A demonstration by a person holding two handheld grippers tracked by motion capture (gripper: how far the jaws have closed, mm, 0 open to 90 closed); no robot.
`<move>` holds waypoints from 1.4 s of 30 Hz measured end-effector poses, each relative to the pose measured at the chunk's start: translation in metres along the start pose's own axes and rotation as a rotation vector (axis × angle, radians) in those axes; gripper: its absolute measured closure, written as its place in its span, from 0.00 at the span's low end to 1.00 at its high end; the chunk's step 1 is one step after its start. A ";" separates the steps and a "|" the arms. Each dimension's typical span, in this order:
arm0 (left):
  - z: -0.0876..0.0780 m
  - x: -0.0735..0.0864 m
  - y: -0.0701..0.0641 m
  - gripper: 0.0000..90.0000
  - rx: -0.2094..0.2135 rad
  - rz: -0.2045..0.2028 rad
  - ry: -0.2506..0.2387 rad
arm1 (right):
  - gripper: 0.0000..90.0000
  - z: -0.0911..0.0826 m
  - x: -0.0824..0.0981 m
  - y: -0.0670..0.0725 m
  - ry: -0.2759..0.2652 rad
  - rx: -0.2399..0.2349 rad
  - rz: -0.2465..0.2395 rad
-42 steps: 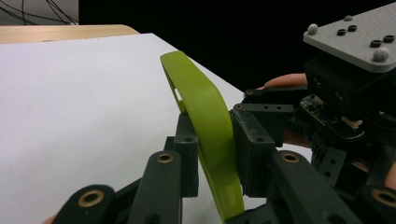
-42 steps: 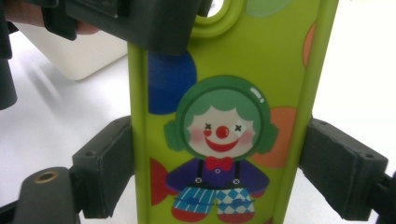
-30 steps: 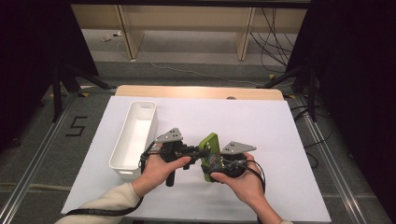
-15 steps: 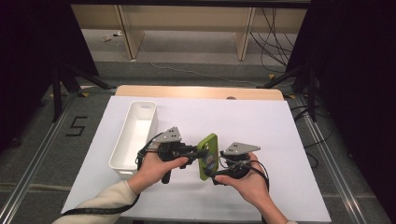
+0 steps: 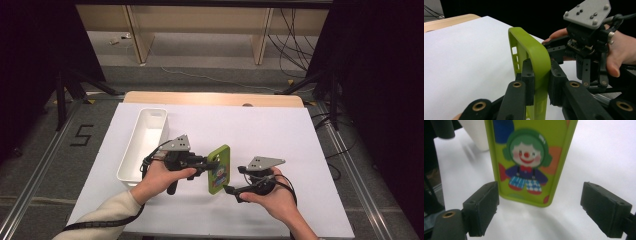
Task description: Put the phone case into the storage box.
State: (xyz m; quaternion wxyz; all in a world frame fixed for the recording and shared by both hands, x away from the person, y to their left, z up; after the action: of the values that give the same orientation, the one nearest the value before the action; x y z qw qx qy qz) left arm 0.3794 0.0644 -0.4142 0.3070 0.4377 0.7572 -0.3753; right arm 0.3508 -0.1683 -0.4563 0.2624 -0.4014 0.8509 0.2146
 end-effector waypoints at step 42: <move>0.006 0.000 -0.005 0.86 0.077 0.023 -0.008 | 0.28 0.034 0.008 -0.012 0.020 -0.237 -0.060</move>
State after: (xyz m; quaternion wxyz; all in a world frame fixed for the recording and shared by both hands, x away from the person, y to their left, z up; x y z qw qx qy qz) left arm 0.3756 0.0575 -0.4154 0.2972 0.4561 0.7359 -0.4027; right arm 0.3658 -0.1606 -0.4888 0.2110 -0.4572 0.8096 0.3018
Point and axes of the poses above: each handheld gripper's, and its own axes: z roughly forward along the jaws, x roughly out of its underside, y roughly to its left, the point moved 2 cm from there along z, roughly forward along the jaws, and after that the axes turned 15 degrees about y, right-handed, at the moved point
